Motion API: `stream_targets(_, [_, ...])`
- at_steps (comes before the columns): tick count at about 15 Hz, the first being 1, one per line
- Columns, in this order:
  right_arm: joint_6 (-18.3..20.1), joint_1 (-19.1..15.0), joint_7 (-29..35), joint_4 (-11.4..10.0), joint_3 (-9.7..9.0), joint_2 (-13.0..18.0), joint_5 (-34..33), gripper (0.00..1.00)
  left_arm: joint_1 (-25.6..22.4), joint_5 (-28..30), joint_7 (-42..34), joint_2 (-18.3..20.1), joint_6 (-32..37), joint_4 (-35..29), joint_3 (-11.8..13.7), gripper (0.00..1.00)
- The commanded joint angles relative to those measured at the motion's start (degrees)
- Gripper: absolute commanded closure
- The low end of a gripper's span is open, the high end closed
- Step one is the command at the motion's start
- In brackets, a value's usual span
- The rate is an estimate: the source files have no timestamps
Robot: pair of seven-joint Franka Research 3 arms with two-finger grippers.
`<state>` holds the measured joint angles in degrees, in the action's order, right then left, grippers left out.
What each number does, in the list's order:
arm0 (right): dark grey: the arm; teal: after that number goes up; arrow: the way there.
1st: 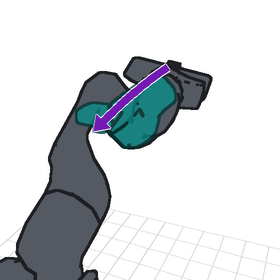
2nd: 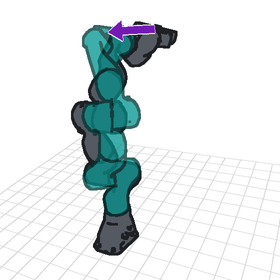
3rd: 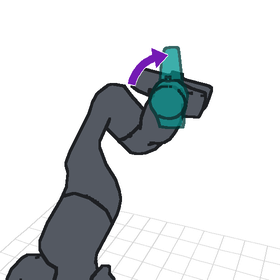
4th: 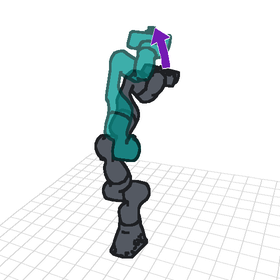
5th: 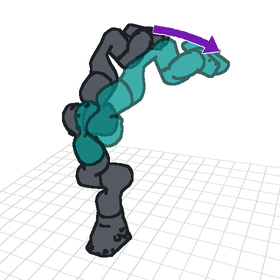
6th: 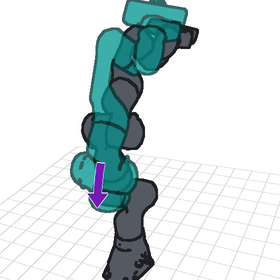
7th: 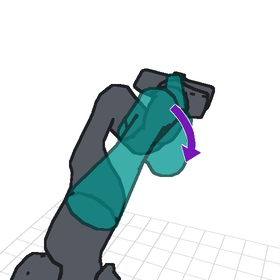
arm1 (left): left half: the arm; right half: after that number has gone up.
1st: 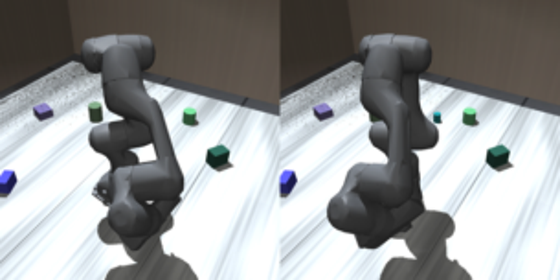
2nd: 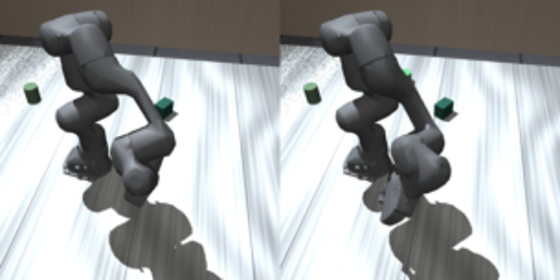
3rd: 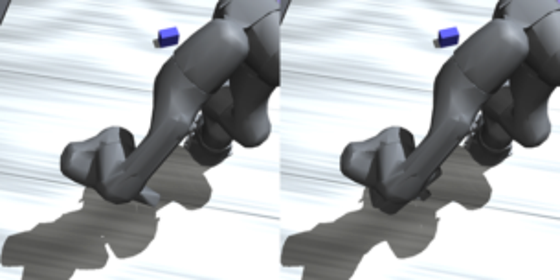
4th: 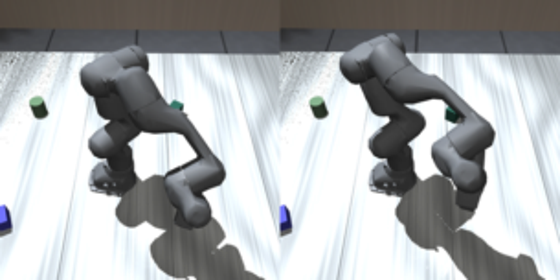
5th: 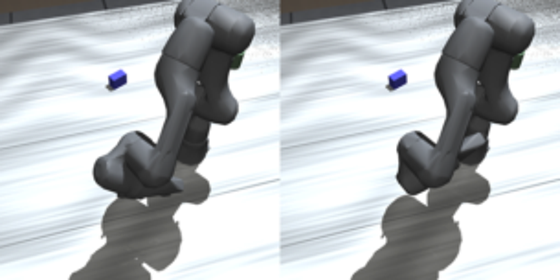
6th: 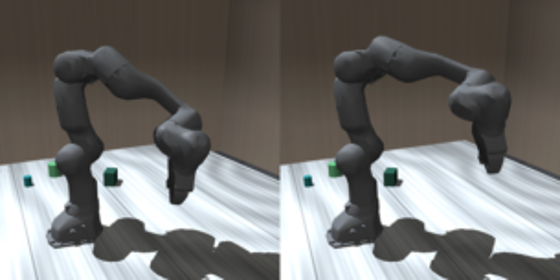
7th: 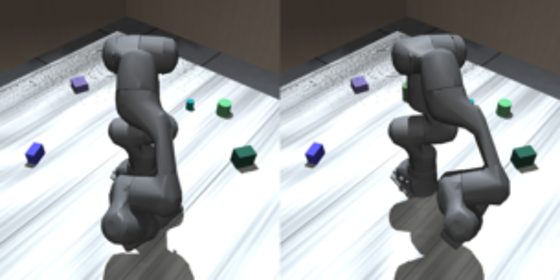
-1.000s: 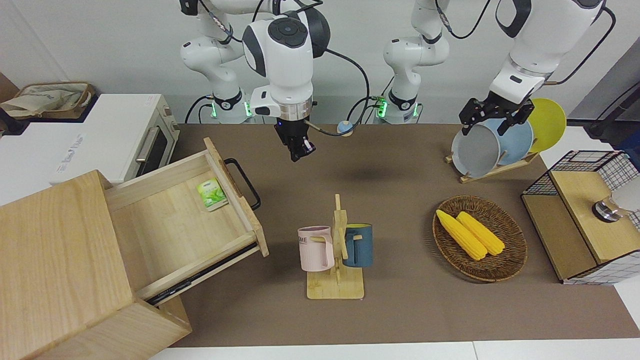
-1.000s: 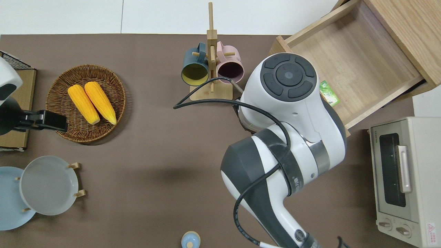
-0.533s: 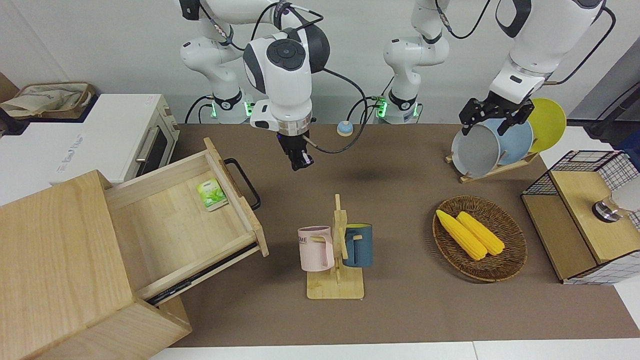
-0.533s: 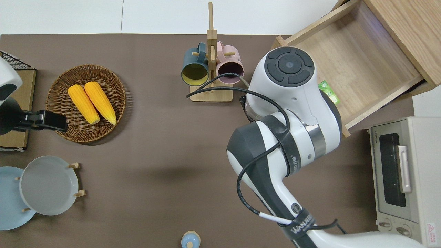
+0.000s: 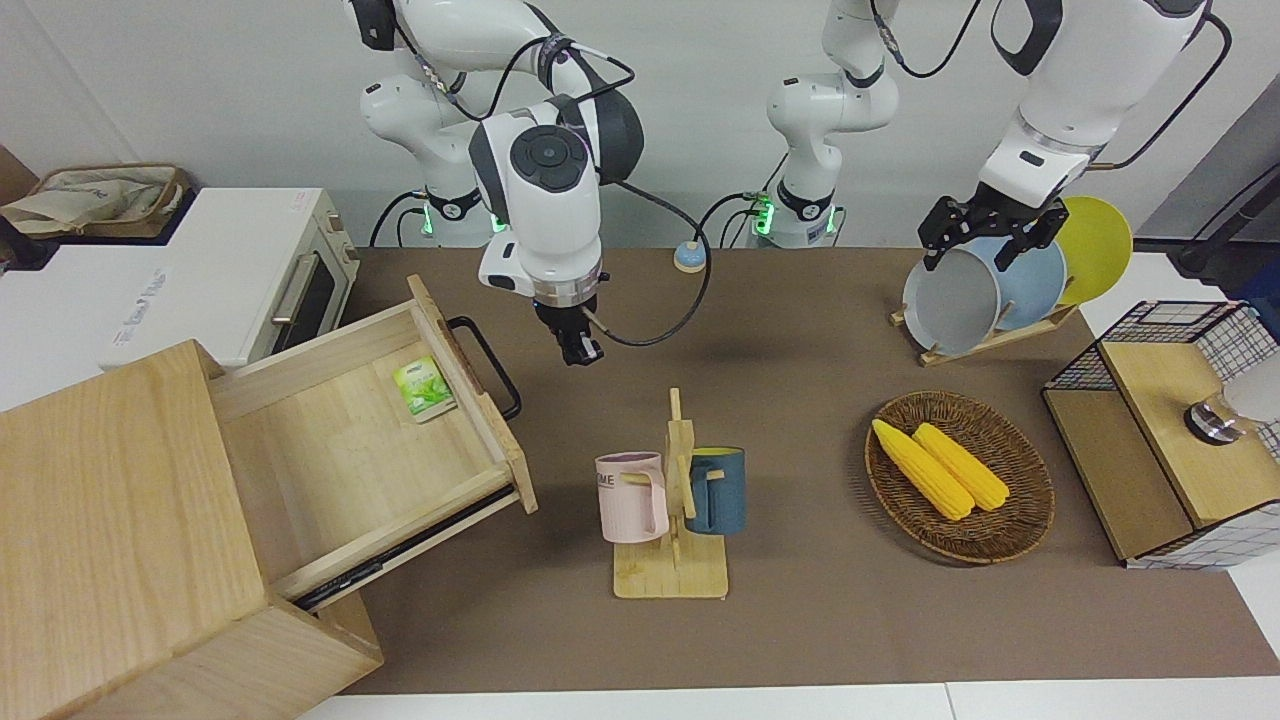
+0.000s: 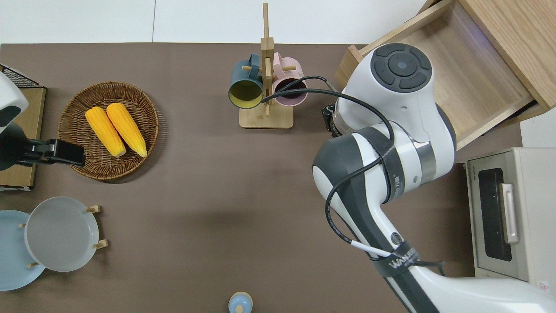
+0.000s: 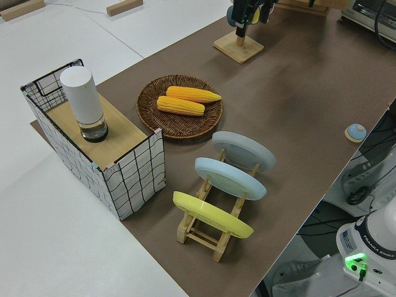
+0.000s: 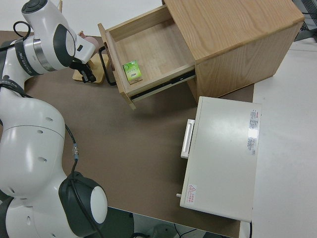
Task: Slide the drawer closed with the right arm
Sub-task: 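Push the wooden drawer away from the robot with the right arm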
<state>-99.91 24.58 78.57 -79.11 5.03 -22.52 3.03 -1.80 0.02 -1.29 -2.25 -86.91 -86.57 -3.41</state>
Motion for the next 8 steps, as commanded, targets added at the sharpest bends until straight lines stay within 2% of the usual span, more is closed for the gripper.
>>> stream_targets(1, [-1.9,-2.1,-3.0,1.2,-0.54,-1.4,0.3,1.000,-0.2,-1.0,-0.6,-0.7,1.1,1.5,-0.4,0.01])
stream_targets(8, [-2.2,-4.1,-4.4,1.2,-0.54,-1.6,0.3,1.000,-0.2,-1.0,-0.6,-0.7,1.1,1.5,-0.4,0.01])
